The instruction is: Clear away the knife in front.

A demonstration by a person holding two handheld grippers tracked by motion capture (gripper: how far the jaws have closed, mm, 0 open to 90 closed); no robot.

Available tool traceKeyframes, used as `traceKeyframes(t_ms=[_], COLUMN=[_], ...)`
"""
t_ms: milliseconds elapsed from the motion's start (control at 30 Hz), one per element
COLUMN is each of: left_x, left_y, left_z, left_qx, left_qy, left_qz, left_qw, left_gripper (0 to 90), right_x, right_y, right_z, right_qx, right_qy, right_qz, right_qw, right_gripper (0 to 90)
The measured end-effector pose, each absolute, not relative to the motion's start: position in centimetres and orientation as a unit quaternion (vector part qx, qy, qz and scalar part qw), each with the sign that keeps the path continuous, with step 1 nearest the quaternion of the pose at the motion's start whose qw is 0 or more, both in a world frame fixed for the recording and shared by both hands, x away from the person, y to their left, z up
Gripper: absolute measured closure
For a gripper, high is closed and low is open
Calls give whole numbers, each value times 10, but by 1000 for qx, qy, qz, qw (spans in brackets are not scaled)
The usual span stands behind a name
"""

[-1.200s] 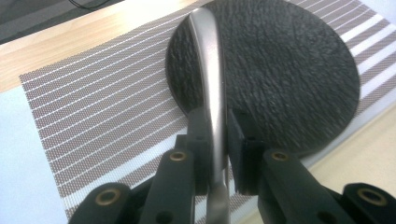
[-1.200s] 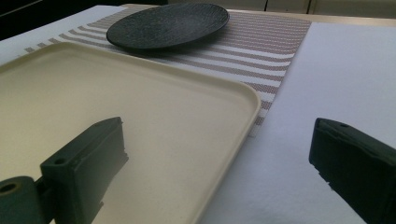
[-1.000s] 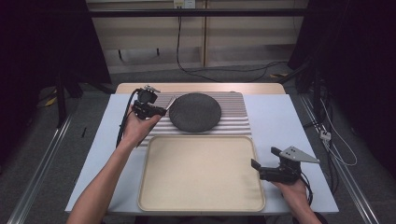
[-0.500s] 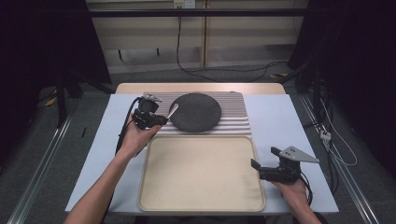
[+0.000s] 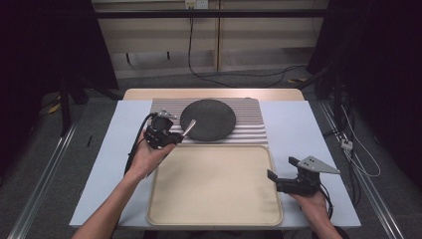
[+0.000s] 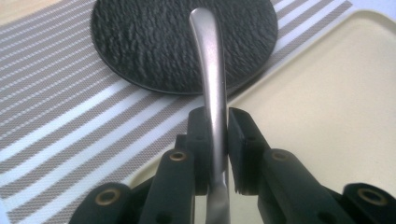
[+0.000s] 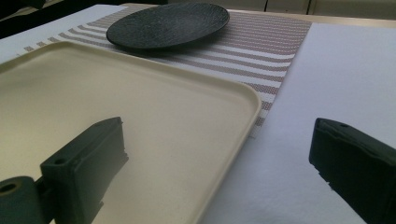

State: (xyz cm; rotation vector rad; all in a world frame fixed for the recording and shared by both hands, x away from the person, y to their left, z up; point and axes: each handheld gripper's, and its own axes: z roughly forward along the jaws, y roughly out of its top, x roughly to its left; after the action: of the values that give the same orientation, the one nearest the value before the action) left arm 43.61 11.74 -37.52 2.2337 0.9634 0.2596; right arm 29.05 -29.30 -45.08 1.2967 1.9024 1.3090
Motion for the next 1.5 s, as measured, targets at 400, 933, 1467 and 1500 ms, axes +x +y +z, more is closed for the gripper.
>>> traceKeyframes(t_ms=[400,933,1467,1500], left_x=[419,401,390,389], left_y=[109,97,85,85], left_z=[-386,-407,-429,-429], left_qx=[865,884,894,895], left_qy=[361,348,350,350], left_qz=[88,72,46,45], left_qw=[337,303,277,274], left_gripper=[799,798,797,797], right_x=[291,291,291,291], right_y=[-293,-292,-293,-293], right_z=[-451,-451,-451,-451], right_qx=[474,473,473,473], right_qy=[698,697,698,699], right_qz=[479,480,480,480], right_qw=[244,243,242,242], right_gripper=[36,36,36,36])
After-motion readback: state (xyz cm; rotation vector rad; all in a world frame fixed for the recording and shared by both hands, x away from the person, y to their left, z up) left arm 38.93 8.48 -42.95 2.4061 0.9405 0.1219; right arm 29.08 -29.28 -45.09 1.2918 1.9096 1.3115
